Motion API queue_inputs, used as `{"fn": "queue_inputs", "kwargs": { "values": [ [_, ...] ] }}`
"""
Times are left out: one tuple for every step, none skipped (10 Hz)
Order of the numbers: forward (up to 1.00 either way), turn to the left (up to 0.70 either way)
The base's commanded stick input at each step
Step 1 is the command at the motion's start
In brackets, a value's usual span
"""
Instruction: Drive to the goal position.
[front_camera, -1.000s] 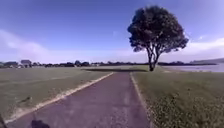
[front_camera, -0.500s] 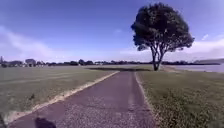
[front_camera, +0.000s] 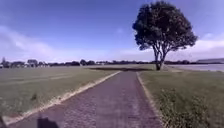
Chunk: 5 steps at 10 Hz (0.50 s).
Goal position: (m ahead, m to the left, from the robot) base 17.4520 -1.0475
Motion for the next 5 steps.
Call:
{"fn": "queue_inputs", "kwargs": {
  "values": [
    [0.45, 0.0],
    [0.45, 0.0],
    [0.45, 0.0],
    [0.45, 0.0],
    [0.45, 0.0]
  ]
}}
